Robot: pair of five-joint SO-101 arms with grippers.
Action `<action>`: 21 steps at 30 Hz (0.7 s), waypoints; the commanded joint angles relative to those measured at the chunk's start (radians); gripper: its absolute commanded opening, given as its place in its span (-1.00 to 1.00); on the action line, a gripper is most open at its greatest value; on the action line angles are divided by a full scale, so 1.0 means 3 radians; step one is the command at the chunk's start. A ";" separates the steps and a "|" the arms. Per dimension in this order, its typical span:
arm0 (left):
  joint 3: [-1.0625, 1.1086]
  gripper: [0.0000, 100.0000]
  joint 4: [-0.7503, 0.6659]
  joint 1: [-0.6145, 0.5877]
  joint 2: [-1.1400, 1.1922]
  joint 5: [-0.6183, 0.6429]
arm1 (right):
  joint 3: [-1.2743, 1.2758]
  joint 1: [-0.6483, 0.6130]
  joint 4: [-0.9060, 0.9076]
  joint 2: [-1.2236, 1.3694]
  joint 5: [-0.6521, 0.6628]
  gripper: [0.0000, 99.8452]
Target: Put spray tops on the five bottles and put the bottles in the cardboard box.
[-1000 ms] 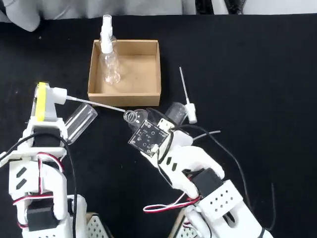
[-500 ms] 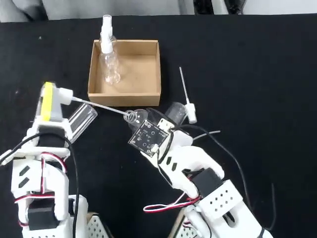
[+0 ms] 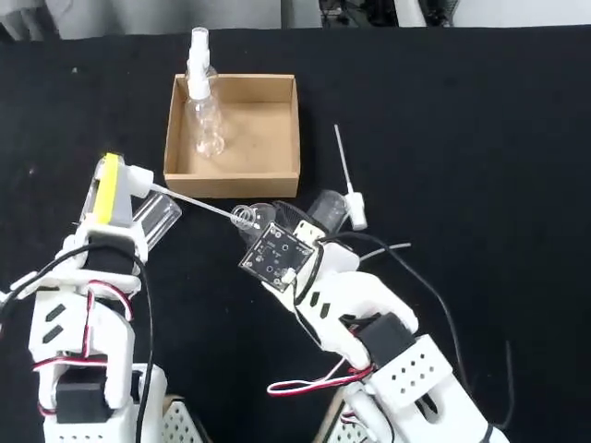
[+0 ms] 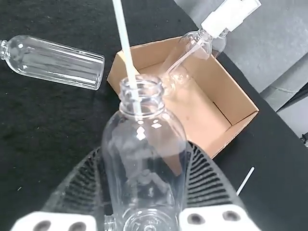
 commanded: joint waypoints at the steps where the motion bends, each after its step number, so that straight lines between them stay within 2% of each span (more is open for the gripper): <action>1: 0.0028 -0.94 -0.0020 0.0043 0.0005 -0.0077 | -0.0013 -0.0056 -0.0118 -0.0038 0.0031 -0.91; 11: 0.0182 -0.94 -0.0010 0.0458 0.0005 -0.0322 | -0.0013 -0.0056 -0.0118 -0.0049 0.0031 -0.91; 21: 0.0197 -0.94 -0.0015 0.0478 0.0005 -0.0307 | -0.0013 -0.0061 -0.0113 -0.0054 0.0026 -0.91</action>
